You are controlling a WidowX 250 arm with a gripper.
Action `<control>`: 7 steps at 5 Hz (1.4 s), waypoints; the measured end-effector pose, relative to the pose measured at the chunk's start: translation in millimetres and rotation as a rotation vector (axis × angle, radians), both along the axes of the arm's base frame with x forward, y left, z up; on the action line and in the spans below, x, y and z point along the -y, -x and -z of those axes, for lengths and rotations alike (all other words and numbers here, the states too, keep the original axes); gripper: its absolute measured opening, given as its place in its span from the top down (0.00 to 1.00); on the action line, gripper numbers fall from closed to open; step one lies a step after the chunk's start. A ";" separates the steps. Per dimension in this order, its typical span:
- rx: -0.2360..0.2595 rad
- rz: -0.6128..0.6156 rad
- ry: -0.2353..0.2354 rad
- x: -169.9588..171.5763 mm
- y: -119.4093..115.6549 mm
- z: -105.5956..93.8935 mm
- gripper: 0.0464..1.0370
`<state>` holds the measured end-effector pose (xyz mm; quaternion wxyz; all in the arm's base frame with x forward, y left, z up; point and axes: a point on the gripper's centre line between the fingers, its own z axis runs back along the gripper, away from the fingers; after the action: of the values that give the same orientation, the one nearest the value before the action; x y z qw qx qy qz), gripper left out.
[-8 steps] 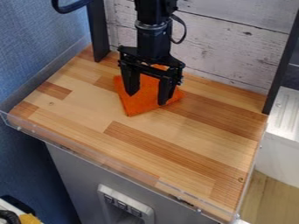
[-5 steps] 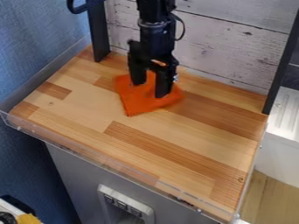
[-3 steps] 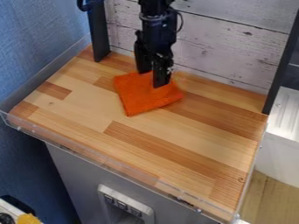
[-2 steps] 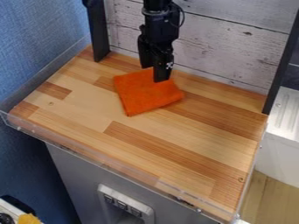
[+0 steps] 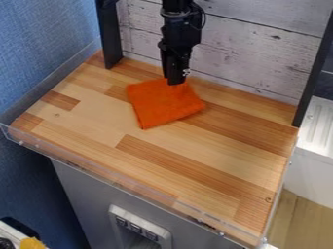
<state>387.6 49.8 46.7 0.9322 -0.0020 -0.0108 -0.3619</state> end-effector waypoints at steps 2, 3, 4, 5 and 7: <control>0.002 0.035 -0.001 -6.4 -1.8 11.7 0.98; 0.002 0.044 -0.002 -6.3 -1.0 12.5 0.99; -0.030 0.050 0.004 -5.7 3.0 25.3 0.99; -0.041 0.059 0.006 -5.1 6.7 27.7 0.99; -0.082 -0.020 0.000 -9.7 20.2 32.6 0.99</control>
<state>367.4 59.5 14.1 0.9354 -0.0166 0.0276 -0.3522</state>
